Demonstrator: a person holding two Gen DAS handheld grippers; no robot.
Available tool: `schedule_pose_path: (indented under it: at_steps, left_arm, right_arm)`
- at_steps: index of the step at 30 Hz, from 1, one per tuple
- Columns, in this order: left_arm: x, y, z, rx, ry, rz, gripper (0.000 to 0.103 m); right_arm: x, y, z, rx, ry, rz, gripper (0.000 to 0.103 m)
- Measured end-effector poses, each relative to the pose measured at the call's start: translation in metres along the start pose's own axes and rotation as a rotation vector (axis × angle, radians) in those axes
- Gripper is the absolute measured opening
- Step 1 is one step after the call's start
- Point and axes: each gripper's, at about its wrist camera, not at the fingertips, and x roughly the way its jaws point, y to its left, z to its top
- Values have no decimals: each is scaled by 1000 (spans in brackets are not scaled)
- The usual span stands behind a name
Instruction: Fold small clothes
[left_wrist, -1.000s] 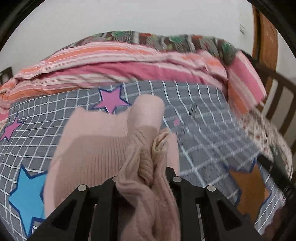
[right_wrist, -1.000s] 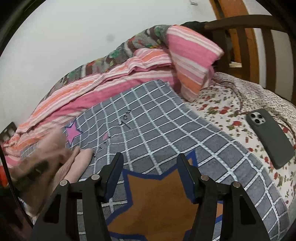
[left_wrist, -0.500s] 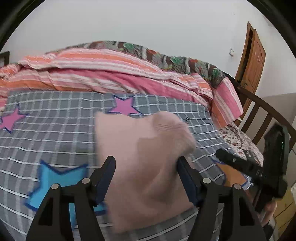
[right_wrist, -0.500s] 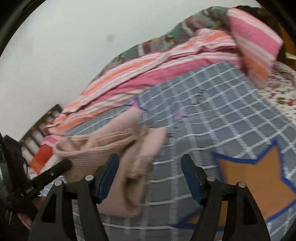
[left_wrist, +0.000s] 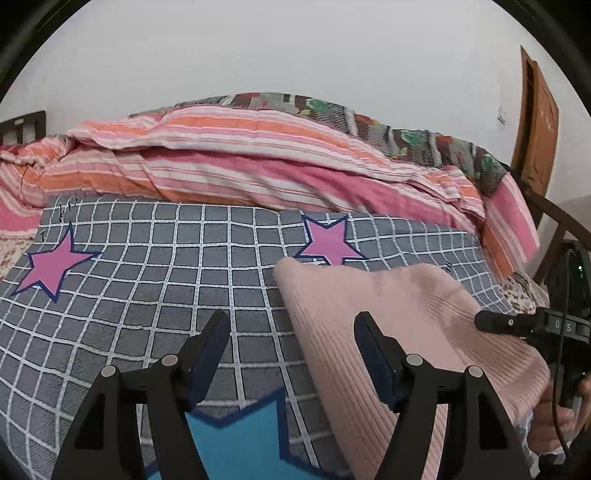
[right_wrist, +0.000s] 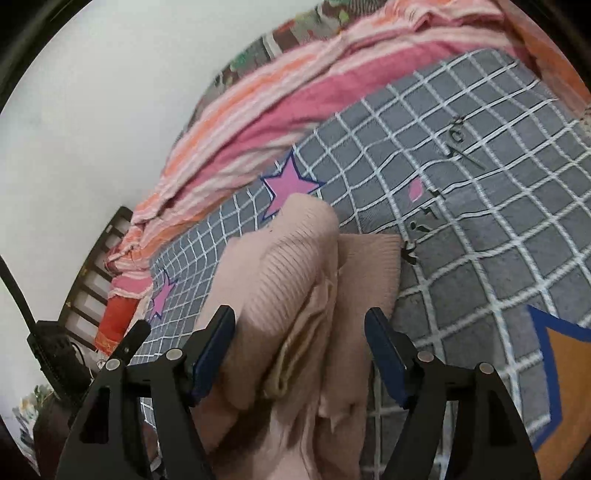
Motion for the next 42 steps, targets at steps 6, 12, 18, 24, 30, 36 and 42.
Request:
schedule_pose_path:
  at_steps: [6,12,18,24,30,36,42]
  left_arm:
    - [11,3,-5,-11,20,-27,68]
    - [9,7,-3,-25,21,-20,68]
    - [5,8,1,-25,11,-18,68]
    - [3,5,-1,-20,11,-18,68]
    - [10,10,-2,-43,60,-36,68]
    - [13,10,-7,-80,118,-122,68]
    - [15,-6,-24,-58,193,-189,68]
  right_arm:
    - [24,16,17,-38,109,27,72]
    - [40,28,24,-82,133,-47,37]
    - [24,54,23,-234,51,-66,25]
    - [-20,104,0,-539,-183,-108,23]
    - [-1,48,-14,-380,-91,-292,32]
    - [-30,8,-23,-187,-85,-210,51]
    - [-44,18,-45,-238,-56,-199,51]
